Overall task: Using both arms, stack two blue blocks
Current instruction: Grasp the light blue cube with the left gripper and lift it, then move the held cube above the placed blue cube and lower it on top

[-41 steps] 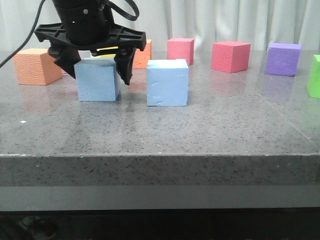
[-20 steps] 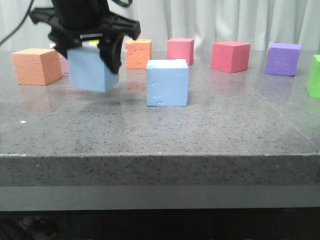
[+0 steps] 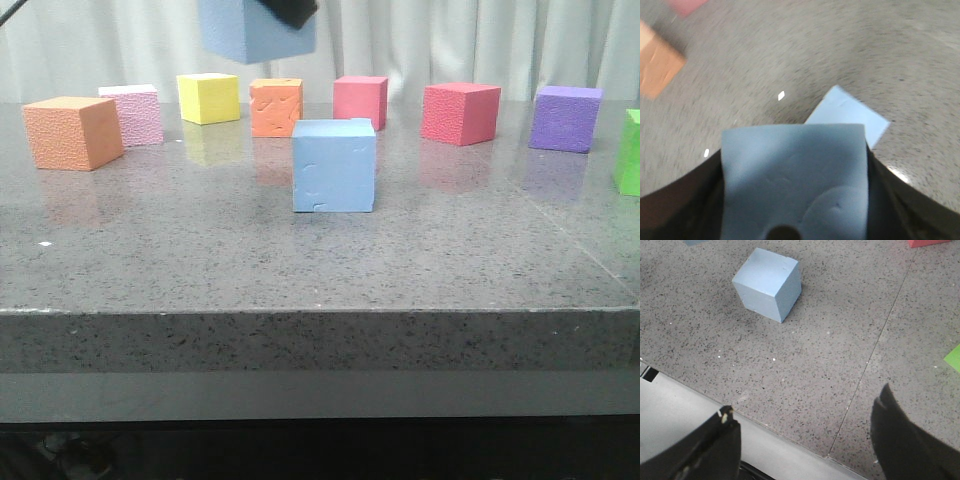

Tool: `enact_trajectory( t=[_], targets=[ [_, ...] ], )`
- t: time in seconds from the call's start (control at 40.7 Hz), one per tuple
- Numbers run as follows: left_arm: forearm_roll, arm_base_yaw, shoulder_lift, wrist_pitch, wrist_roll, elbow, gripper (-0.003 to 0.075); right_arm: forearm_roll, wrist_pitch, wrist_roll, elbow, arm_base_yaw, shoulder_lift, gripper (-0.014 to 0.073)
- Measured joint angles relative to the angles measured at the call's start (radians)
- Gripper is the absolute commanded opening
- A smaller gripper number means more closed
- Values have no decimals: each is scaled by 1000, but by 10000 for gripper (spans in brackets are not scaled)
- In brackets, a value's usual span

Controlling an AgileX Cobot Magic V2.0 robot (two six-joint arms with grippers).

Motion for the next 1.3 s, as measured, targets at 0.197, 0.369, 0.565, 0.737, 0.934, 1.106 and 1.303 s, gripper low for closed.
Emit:
enact_trajectory(
  t=[0.197, 0.369, 0.565, 0.737, 0.934, 1.106, 1.303],
  targets=[
    [-69, 0, 0, 16, 227, -4, 314, 0, 0, 0, 0, 0, 0, 547],
    [-150, 0, 32, 41, 373, -25, 314, 0, 0, 0, 0, 0, 0, 547],
    [-187, 0, 121, 124, 418, -125, 314, 0, 0, 0, 0, 0, 0, 547],
    [-240, 4, 207, 200, 454, -227, 314, 0, 0, 0, 0, 0, 0, 547],
    [-314, 42, 248, 208, 480, -283, 314, 0, 0, 0, 0, 0, 0, 547],
    [-320, 58, 255, 208, 519, -285, 314, 0, 0, 0, 0, 0, 0, 547],
    [-320, 58, 255, 208, 551, -287, 315, 0, 0, 0, 0, 0, 0, 547]
  ],
)
